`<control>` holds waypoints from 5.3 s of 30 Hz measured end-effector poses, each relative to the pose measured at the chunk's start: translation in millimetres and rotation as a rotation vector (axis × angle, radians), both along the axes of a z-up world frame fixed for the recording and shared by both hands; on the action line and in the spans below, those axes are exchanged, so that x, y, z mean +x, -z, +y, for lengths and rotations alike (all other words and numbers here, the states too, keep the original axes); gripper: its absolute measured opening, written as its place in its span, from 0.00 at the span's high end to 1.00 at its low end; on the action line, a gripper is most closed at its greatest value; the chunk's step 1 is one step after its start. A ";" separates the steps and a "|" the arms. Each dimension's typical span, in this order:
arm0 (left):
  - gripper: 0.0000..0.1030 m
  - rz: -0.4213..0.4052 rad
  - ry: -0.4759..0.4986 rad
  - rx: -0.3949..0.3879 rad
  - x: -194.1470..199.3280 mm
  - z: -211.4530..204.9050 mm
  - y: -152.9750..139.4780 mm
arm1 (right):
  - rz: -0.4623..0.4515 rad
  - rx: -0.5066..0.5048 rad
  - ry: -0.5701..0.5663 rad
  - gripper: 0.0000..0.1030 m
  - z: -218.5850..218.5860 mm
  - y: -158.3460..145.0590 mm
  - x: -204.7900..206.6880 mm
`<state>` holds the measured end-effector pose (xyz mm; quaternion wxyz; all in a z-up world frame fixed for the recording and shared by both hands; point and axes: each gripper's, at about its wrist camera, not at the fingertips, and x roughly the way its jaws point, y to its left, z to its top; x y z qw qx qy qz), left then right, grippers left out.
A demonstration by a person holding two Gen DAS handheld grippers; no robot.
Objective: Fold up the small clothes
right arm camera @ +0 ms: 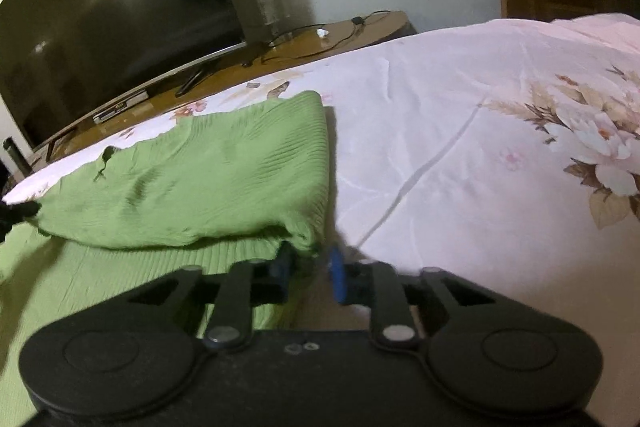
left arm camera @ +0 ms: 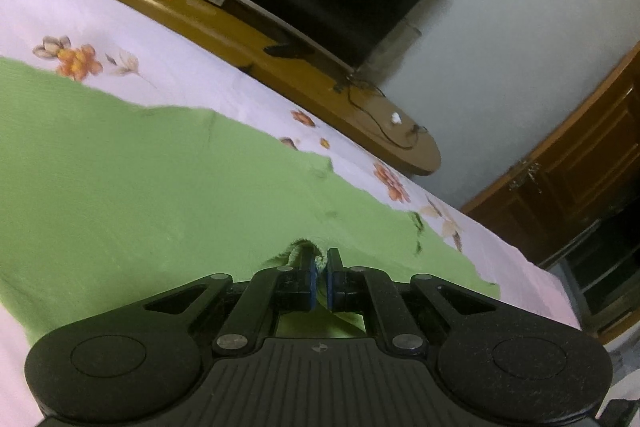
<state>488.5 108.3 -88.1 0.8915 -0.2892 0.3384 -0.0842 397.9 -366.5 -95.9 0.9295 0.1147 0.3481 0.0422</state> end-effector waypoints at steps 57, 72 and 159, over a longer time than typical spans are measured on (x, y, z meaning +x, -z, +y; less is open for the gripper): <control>0.97 0.054 0.092 0.067 7.3 7.2 25.1 | 0.002 -0.016 -0.097 0.62 -4.9 0.1 13.7; 0.97 0.022 0.091 0.178 -0.2 14.2 27.6 | 0.003 -0.019 -0.099 0.61 -4.1 0.5 14.4; 0.35 -0.080 -0.388 0.195 -128.5 148.2 -0.9 | -0.034 -0.112 -0.251 0.69 89.0 -19.9 49.6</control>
